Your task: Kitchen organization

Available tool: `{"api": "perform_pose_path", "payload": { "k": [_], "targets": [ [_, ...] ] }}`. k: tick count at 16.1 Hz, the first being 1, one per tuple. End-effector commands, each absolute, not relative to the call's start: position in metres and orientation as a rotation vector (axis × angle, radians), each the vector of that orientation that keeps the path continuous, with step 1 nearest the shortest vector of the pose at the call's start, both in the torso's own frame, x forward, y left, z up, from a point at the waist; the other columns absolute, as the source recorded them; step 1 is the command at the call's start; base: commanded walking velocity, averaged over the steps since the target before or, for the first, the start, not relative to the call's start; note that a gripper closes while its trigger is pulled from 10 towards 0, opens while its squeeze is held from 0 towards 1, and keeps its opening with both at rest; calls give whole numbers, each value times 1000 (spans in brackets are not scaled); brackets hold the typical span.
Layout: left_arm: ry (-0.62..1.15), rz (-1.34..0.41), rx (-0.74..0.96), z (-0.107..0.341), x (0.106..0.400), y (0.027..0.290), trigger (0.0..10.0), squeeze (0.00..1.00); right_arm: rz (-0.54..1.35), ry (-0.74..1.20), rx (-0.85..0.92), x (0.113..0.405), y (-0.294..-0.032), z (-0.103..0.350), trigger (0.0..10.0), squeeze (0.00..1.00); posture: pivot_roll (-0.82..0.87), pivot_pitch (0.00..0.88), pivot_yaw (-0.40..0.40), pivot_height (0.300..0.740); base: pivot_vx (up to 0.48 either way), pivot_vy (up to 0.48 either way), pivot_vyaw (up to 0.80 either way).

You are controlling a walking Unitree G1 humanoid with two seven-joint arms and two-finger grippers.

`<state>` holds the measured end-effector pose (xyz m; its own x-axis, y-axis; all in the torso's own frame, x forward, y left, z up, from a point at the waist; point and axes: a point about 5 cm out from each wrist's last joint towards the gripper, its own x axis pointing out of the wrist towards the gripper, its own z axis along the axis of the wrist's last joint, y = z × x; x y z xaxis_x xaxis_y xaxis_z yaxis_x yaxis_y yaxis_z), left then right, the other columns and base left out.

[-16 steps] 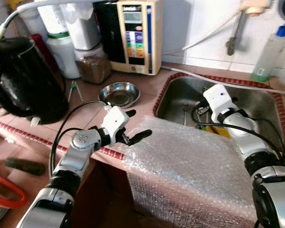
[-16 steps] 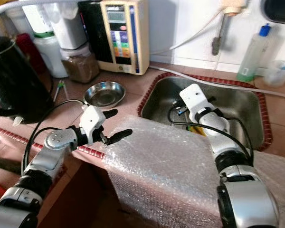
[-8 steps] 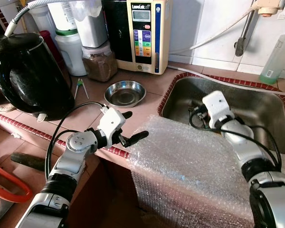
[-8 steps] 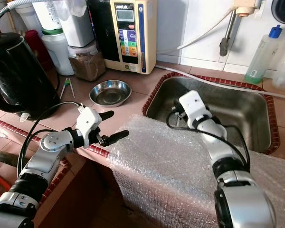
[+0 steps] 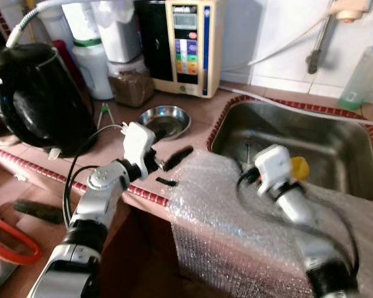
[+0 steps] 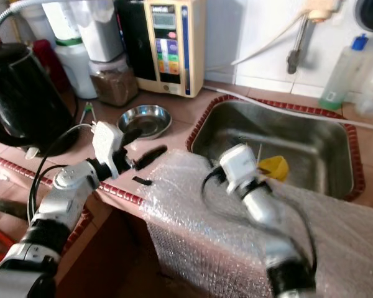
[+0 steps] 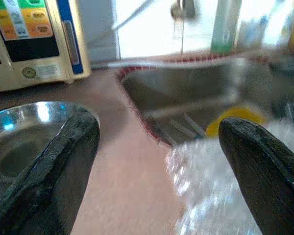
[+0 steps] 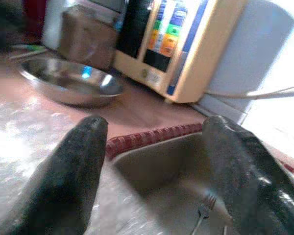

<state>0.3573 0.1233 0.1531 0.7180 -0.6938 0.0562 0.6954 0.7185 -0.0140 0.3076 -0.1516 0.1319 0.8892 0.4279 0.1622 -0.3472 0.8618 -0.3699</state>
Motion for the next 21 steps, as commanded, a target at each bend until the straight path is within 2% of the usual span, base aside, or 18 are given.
{"api": "perform_pose_path", "payload": {
  "k": [1,5,6,8,9,12,13,14,17,21],
  "targets": [
    [-40,-712,-96,158,364,130,10000,1000,408,-269,-343,301,-145,138,10000,1000,71,0,84,740,0,0,0],
    [-19,-444,-144,157,381,147,10000,1000,343,-234,-234,266,-133,132,10000,1000,26,0,92,740,0,0,0],
    [21,-281,-152,152,387,158,10000,4,321,-208,-176,248,-123,134,10000,1000,13,0,95,740,0,0,0],
    [57,-215,-195,146,388,160,10000,0,309,-195,-152,238,-118,138,10000,1000,-12,0,103,740,0,0,0],
    [105,-174,-199,139,389,156,10000,0,361,-153,-83,224,-111,142,10000,1000,-36,0,105,740,0,0,0],
    [135,-118,-225,134,390,151,10000,0,410,-124,-93,211,-108,144,10000,980,-58,0,109,740,0,0,0],
    [157,-89,-245,131,390,148,10000,0,406,-104,-96,206,-108,145,10000,573,-78,0,112,740,0,0,0],
    [181,-55,-242,129,391,147,10000,0,412,-92,-98,205,-107,145,10000,0,-85,0,113,740,0,0,0],
    [239,19,-337,122,390,142,10000,0,421,-74,-97,202,-105,151,10000,0,-115,0,122,740,0,0,0],
    [302,65,-363,117,389,132,10000,0,426,-46,-112,197,-103,155,10000,0,-144,0,138,740,0,0,0]
  ]
}}
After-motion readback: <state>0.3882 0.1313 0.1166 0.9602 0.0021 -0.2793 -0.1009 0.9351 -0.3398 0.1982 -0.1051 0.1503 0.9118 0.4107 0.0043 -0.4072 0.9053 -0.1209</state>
